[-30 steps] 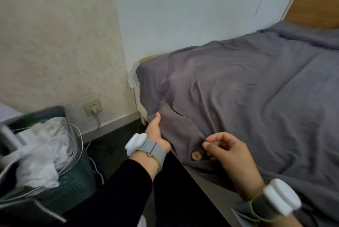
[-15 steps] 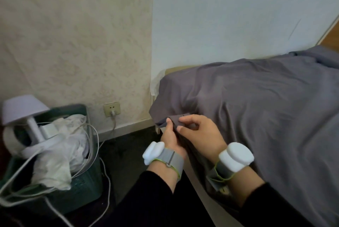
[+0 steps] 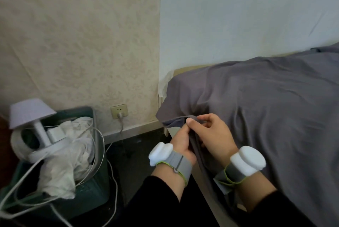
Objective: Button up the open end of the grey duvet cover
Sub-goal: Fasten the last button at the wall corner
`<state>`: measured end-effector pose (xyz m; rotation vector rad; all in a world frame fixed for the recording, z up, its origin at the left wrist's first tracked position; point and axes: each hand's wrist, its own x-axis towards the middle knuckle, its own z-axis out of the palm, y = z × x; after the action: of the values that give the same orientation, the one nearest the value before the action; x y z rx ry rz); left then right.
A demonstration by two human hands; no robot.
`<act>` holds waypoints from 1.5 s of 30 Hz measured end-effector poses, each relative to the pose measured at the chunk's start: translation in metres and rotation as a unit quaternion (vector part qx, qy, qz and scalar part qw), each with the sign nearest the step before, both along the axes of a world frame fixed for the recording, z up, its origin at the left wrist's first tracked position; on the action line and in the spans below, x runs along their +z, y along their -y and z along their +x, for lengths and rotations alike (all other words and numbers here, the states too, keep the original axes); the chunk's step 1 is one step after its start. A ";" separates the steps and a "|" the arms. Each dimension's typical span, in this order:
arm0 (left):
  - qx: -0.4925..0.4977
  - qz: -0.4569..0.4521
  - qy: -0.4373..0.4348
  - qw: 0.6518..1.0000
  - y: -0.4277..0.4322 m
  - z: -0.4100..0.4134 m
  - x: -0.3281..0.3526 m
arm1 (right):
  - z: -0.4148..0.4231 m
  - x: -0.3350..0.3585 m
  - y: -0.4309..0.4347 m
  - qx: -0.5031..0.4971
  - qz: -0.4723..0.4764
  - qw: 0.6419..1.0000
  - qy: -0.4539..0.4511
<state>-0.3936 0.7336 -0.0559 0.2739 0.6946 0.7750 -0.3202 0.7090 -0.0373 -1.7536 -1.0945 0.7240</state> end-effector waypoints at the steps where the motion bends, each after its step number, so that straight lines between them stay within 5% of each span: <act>1: -0.002 0.005 -0.015 1.000 0.000 0.000 0.001 | 0.001 0.001 -0.001 0.007 -0.001 1.000 0.002; 11: 0.093 0.044 -0.083 0.991 0.002 -0.006 0.004 | 0.015 0.014 0.002 0.059 0.027 0.992 0.112; 17: 0.093 0.056 -0.093 0.990 0.003 -0.008 0.008 | 0.016 0.013 0.008 0.064 0.048 0.996 0.043; 25: 0.113 0.068 -0.100 0.986 0.003 -0.013 0.002 | 0.013 0.012 0.014 0.100 0.039 0.989 0.101; 31: 0.132 0.084 -0.114 0.981 0.002 -0.016 -0.001 | 0.023 0.012 0.012 0.068 0.041 0.997 0.022; 39: 0.119 0.109 -0.094 0.982 0.003 -0.020 -0.006 | 0.019 0.014 0.013 0.010 0.054 0.963 -0.263; 45: 0.123 0.116 -0.125 0.978 0.003 -0.018 -0.012 | 0.012 0.020 0.019 0.006 0.055 0.971 -0.234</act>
<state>-0.4112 0.7306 -0.0680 0.5105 0.8859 1.0737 -0.3081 0.6895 -0.0168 -1.3856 -0.8027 1.0040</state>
